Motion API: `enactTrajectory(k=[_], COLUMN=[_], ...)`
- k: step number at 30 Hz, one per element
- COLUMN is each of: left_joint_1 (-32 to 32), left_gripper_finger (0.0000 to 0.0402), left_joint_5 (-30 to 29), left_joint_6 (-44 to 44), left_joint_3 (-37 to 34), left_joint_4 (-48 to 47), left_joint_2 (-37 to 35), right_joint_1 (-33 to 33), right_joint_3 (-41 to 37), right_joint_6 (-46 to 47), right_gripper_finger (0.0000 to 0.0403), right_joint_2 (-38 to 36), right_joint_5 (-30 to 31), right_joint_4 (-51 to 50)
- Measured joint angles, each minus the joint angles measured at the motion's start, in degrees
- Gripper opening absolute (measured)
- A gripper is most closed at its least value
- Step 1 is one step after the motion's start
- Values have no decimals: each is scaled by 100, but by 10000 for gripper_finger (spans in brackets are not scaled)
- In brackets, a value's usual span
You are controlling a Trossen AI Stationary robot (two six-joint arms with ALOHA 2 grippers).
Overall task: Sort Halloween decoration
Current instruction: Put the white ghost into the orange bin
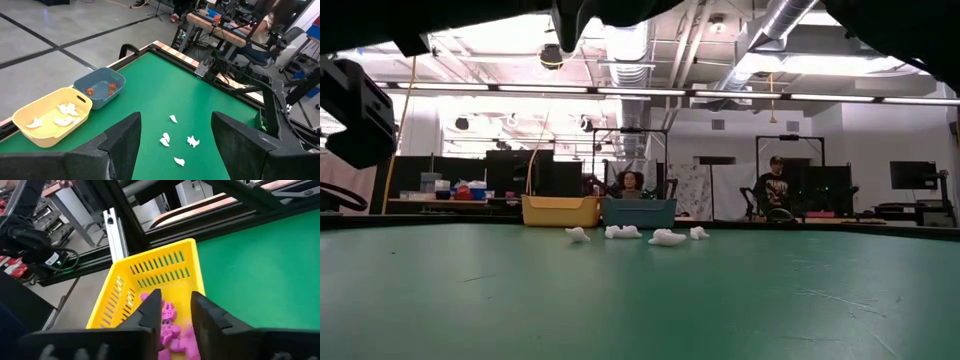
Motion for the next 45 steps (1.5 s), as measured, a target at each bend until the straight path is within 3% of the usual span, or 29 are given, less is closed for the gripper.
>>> enactTrajectory(k=[7, 12, 17, 23, 27, 32, 40, 45], left_joint_1=[0, 0, 0, 1, 0, 0, 0, 0], left_gripper_finger=[231, 231, 231, 231, 231, 231, 231, 231], left_joint_5=[-12, -15, -14, -15, -14, -13, -9, -10], left_joint_6=[0, 0, 0, 0, 0, 13, -101, -204], left_joint_3=[0, 0, 0, 2, 2, 2, 2, 2], left_joint_4=[-19, -13, 17, 34, 33, 31, 28, 27], left_joint_2=[2, 2, 2, 2, 2, 2, 2, 2], right_joint_1=[7, -79, -413, -825, -1018, -1115, -1000, -823], right_joint_3=[-2, 28, 18, 20, 20, 20, 22, -606], right_joint_6=[39, 551, 447, -610, -1135, -1308, -553, -569], right_gripper_finger=[149, 148, 130, 116, 116, 115, 115, 115], right_joint_2=[0, -85, -602, -1850, -2748, -3793, -4698, -5226], right_joint_5=[-2, -223, -983, -1247, -876, 12, 1385, 1653], right_joint_4=[63, 304, -540, -2838, -4674, -6609, -9421, -9549])
